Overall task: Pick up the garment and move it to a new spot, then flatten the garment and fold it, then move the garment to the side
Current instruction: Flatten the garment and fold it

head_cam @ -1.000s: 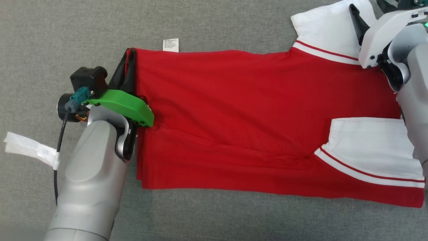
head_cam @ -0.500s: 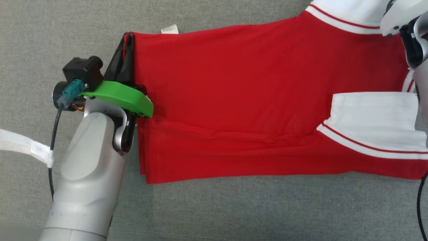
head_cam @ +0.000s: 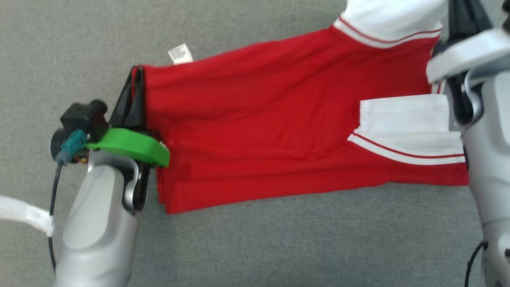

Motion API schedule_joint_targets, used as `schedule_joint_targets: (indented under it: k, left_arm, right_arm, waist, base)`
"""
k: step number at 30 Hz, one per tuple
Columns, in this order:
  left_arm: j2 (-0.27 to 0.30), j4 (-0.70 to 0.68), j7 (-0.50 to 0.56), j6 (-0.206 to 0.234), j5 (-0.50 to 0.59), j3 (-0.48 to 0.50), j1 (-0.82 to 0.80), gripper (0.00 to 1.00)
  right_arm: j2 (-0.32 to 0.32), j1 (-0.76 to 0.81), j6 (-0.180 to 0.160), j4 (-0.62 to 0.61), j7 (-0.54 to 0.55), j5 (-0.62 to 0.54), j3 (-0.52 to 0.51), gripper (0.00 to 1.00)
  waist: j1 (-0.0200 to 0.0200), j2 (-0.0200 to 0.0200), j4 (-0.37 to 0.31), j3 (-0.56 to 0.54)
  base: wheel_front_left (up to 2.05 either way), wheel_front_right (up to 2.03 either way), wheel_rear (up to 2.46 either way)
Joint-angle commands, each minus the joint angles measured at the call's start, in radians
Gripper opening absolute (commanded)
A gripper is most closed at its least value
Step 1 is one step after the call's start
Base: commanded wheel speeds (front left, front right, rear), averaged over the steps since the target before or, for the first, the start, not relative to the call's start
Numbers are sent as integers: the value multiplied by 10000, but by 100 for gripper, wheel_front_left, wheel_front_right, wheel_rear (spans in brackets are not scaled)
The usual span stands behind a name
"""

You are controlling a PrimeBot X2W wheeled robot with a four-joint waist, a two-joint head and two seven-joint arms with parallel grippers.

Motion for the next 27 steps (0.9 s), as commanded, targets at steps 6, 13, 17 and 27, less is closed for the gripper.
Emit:
schedule_joint_targets:
  k: [6, 13, 17, 27]
  left_arm:
    - [-2, 46, 0, 1, 213, 395, 1449, 0]
    - [-208, 149, 0, 1, 226, 414, 2754, 3]
    - [-372, 240, 0, 1, 247, 480, 3418, 100]
    - [-562, -472, 0, 84, 260, 1391, 4959, 100]
  right_arm:
    - [-62, 2386, -20, -763, -39, 907, 355, 0]
    - [-15, 4228, -20, -442, -40, 1530, 683, 0]
    - [16, 4734, -20, -34, -40, 1743, 555, 100]
    - [-35, 5763, -20, -41, -40, 2146, 117, 100]
  waist:
    - [0, 0, -808, -1248]
    - [0, 0, -977, -1560]
    - [0, 0, -939, -1712]
    - [0, 0, -650, -2230]
  base:
    - [0, 0, 0]
    - [0, 0, 0]
    - [0, 0, 0]
    - [0, 0, 0]
